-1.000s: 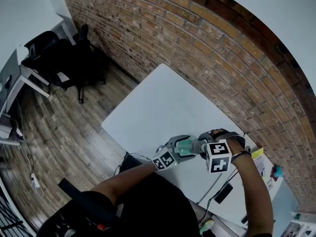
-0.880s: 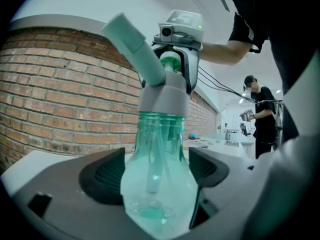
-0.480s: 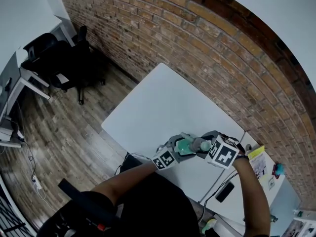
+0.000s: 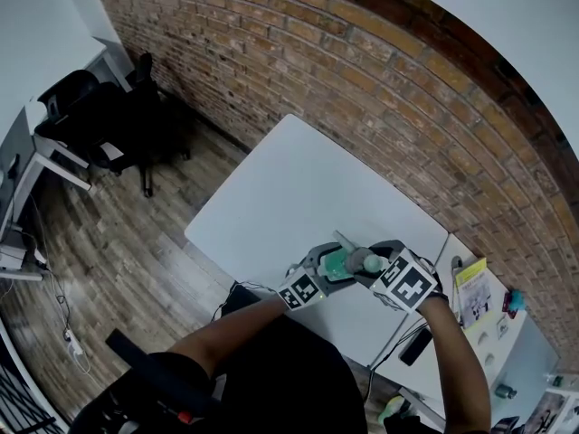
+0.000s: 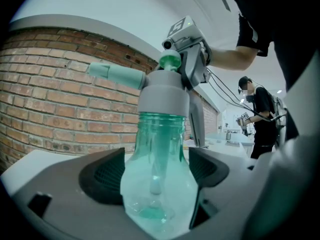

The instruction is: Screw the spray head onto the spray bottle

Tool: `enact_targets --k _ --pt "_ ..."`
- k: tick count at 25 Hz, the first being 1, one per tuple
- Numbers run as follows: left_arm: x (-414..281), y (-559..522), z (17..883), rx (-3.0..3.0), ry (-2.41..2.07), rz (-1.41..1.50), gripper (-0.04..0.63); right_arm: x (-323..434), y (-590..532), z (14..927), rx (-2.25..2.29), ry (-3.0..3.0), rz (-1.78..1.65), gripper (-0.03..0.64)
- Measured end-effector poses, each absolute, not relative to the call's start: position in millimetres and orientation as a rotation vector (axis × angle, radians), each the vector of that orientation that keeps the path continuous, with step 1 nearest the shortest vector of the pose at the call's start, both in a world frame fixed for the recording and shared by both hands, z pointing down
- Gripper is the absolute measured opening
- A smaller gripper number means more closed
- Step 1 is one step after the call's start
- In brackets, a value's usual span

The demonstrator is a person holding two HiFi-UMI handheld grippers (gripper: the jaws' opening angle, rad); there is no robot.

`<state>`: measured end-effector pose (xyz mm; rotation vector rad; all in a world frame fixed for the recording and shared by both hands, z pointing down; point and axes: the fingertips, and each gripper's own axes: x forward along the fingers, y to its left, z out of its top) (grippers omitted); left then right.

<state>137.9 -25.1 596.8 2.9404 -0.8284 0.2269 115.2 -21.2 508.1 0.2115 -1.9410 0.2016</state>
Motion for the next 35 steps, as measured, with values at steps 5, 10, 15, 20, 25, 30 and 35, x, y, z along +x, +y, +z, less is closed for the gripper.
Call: enact_targets --k 5,10,15,20,25,30,35 --pt "138 -25 597 2.939 -0.828 0.225 0.381 116 -18 507 0.269 -1.906 0.126 0.259" --pt "139 -25 598 2.939 -0.828 0.231 0.382 116 -18 511 0.279 -1.891 0.071 0.259" --pt "139 -25 598 2.939 -0.822 0.235 0.381 116 -19 507 0.221 -1.891 0.000 0.262" --pt "138 -25 598 2.939 -0.826 0.234 0.381 111 -19 491 0.080 -1.860 -0.130 0.262" --pt "139 -26 599 2.934 -0.830 0.234 0.382 116 -14 496 -0.157 -1.706 -0.321 0.262" --pt "140 -25 598 2.931 -0.831 0.229 0.382 118 -14 507 -0.251 -1.618 -0.382 0.262" --pt "138 -25 597 2.930 -0.829 0.225 0.382 115 -12 509 -0.278 -1.635 -0.342 0.262"
